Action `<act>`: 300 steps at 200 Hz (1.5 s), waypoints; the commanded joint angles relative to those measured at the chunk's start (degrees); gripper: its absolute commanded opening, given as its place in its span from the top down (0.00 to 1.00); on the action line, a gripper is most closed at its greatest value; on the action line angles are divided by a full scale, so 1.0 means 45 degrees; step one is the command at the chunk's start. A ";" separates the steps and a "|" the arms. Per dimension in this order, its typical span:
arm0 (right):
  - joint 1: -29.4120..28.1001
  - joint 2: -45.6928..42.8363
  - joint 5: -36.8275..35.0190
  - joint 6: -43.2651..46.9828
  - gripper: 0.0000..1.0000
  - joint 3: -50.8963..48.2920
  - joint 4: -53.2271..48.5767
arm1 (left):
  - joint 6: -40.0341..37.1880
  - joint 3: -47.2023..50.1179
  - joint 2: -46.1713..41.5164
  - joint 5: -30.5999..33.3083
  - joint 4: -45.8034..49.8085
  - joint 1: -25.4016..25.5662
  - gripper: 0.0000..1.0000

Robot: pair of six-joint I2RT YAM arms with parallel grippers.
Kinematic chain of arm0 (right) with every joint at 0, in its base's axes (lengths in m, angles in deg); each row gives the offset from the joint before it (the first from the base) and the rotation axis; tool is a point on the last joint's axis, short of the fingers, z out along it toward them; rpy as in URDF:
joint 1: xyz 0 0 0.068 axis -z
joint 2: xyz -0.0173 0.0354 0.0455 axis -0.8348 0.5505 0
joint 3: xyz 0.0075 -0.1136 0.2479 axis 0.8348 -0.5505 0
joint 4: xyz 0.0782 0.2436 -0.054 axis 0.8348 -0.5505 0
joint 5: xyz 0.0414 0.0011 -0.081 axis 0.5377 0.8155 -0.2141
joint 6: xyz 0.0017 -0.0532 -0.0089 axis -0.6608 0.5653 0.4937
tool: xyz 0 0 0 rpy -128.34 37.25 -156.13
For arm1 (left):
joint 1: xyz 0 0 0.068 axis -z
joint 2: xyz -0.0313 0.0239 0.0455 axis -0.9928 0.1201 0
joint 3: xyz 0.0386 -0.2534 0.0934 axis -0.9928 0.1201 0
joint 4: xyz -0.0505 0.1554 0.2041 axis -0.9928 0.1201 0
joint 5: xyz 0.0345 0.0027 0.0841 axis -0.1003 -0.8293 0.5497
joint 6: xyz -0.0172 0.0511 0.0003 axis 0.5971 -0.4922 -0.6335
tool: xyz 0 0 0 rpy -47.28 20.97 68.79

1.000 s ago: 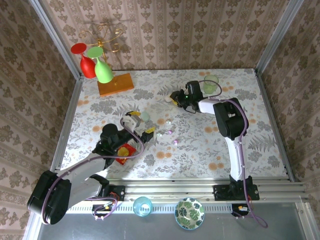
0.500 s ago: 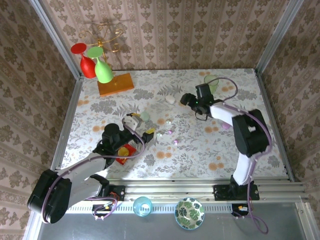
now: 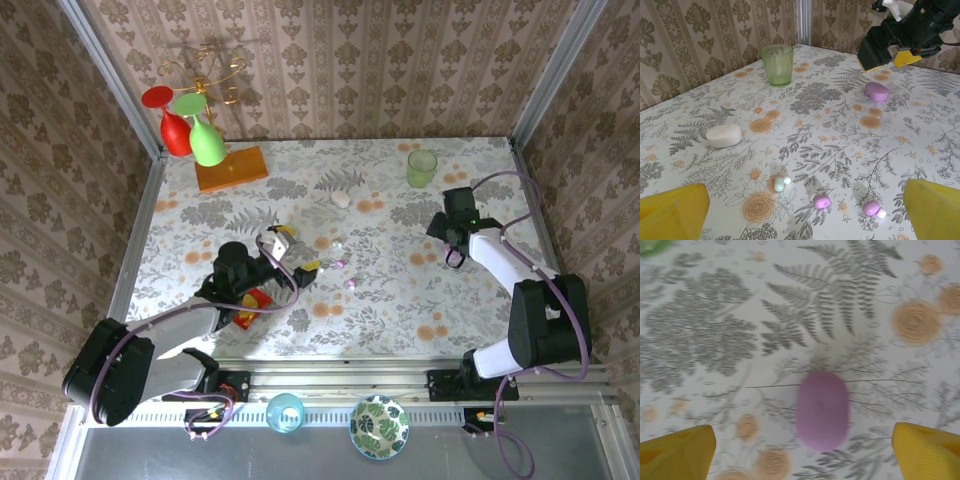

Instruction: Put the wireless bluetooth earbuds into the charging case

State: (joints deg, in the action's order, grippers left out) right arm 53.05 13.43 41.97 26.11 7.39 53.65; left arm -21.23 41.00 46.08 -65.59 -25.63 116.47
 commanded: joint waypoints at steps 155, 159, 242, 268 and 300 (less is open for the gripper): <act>0.2425 0.3632 0.3749 0.0651 0.36 0.2276 -0.1474 | -0.0268 -0.0617 0.0331 -0.0273 -0.0506 0.0300 0.00; 0.2458 0.3682 0.3832 0.0646 0.37 0.2276 -0.1460 | -0.0287 -0.0645 0.0331 -0.0285 -0.0472 0.0300 0.00; 0.2585 0.3857 0.4381 0.0516 0.56 0.2054 -0.1132 | -0.0285 -0.0910 0.0621 -0.0403 -0.0427 0.0339 0.00; 0.2586 0.3555 0.4468 0.0434 0.60 0.1876 -0.1101 | -0.0323 -0.0929 0.0691 -0.0367 -0.0503 0.0388 0.00; 0.2529 0.2420 0.4803 -0.0083 0.60 0.1280 -0.0892 | -0.0851 -0.1108 0.0870 0.0010 -0.0412 0.0813 0.00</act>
State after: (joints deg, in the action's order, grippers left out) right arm 64.39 29.08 61.46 27.99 15.32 49.80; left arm -22.04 38.07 49.07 -66.27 -26.53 118.41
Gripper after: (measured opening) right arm 0.400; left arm 0.999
